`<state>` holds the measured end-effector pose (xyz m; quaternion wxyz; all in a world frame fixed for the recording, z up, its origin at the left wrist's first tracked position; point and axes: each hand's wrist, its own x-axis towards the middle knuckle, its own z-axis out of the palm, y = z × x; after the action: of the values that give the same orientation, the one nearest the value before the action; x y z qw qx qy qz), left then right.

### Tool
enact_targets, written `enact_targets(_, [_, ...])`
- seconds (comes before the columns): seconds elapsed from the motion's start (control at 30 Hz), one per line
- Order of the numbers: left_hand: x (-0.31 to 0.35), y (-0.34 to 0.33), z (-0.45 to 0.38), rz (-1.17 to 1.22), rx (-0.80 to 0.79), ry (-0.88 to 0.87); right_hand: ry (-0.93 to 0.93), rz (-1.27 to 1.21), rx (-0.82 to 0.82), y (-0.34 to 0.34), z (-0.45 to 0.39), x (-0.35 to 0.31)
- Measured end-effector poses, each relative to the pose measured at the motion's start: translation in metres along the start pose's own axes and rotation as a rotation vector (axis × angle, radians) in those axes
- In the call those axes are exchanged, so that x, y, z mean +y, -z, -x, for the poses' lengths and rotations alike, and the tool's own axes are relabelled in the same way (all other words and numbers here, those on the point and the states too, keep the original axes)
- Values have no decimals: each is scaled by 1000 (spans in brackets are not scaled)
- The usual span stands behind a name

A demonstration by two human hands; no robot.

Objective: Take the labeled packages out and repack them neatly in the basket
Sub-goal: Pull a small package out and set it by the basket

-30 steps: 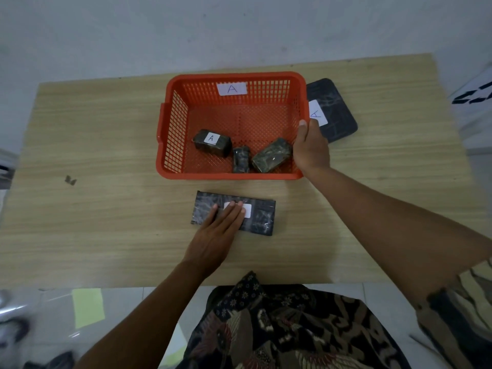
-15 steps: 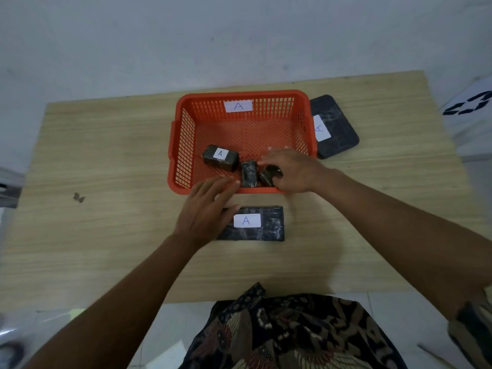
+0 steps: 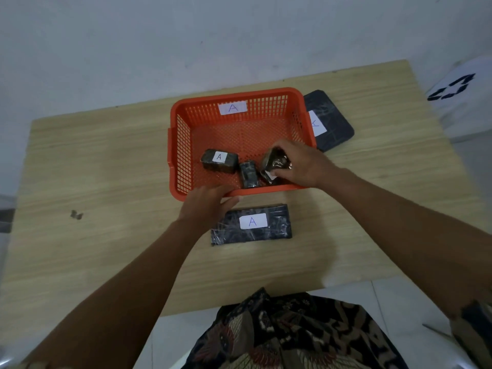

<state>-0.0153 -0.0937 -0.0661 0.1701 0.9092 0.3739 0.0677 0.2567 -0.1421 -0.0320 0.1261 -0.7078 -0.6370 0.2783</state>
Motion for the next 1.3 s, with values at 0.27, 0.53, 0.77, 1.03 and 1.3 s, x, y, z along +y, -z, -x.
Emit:
enact_targets(0.27, [-5, -3, -1, -59, 45, -58, -356, -858, 571, -7, 55, -20])
enact_targets(0.53, [-5, -4, -1, -68, 90, -72, -388, -625, 666, -32, 104, -11])
enact_targets(0.77, [-3, 0, -1, -97, 117, -86, -183, 258, 674, -82, 133, 18])
enact_targets(1.03, [2, 4, 0, -111, 123, -80, -165, 343, 471, -107, 123, 25])
enact_targets(1.3, [0, 1, -1, -82, 116, -81, -167, 294, 175, -111, 131, 40])
